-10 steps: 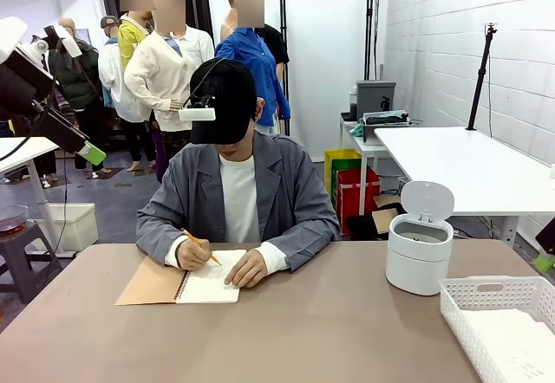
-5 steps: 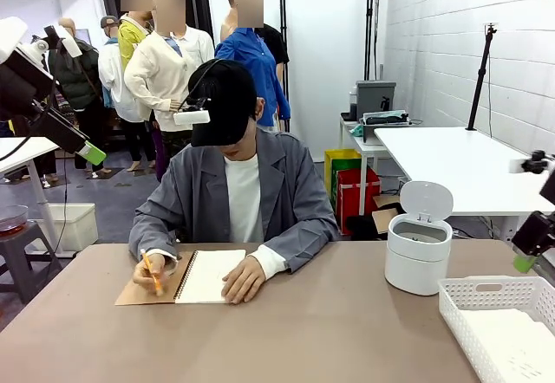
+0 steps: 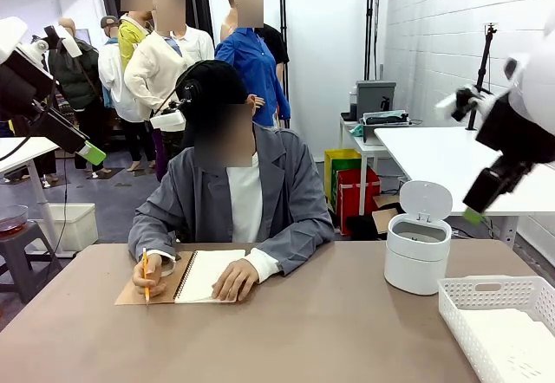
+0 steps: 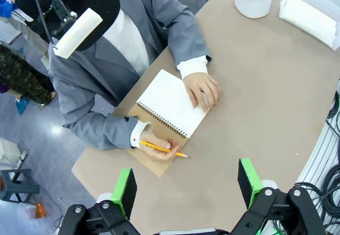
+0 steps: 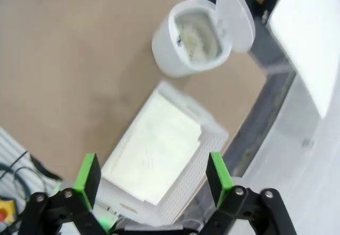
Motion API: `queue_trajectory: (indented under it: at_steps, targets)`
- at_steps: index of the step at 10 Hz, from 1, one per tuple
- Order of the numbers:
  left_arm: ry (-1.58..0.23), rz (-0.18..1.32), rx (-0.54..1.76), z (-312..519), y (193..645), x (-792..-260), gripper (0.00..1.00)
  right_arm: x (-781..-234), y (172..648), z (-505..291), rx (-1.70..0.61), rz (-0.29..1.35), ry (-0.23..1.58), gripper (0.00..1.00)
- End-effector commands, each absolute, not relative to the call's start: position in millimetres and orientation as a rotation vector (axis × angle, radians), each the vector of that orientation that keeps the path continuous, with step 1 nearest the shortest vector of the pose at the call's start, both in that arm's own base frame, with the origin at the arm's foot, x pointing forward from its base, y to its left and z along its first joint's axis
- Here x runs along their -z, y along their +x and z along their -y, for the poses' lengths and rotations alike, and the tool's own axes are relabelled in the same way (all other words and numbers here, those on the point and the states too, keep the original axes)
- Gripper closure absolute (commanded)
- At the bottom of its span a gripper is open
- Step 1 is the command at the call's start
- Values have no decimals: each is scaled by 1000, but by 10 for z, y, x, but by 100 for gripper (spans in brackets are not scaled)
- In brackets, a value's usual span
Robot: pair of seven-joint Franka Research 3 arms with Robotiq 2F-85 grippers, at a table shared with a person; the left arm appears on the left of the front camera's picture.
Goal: Sort the paper based on its condition.
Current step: If a person hands you a paper, place it in the Organizing basket , and if it's crumpled, put it in the Trash can.
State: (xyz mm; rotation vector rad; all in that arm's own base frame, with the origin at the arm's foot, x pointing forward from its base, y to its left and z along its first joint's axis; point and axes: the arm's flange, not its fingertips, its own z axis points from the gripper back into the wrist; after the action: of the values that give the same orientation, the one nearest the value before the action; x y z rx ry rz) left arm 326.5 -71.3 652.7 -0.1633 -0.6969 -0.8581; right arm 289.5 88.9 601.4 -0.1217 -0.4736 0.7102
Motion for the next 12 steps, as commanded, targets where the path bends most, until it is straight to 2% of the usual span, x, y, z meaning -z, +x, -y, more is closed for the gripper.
queue_trajectory:
  at_steps: [1,5,6,10,12]
  targets:
    - [-167,699,856,704,3263,-6526,0,-6143,3128,-1148,-821,553,-108,0]
    - [-167,699,856,704,3263,-6526,0,-6505,3491,-1767,-942,648,-26,0]
    - [-167,699,856,704,3263,-6526,0,-6542,3559,-1880,-968,628,51,0]
    - [-167,699,856,704,3263,-6526,0,-6547,3788,-2215,-1001,614,252,0]
    - [-167,699,856,704,3263,-6526,0,-6503,3847,-2310,-1001,625,276,0]
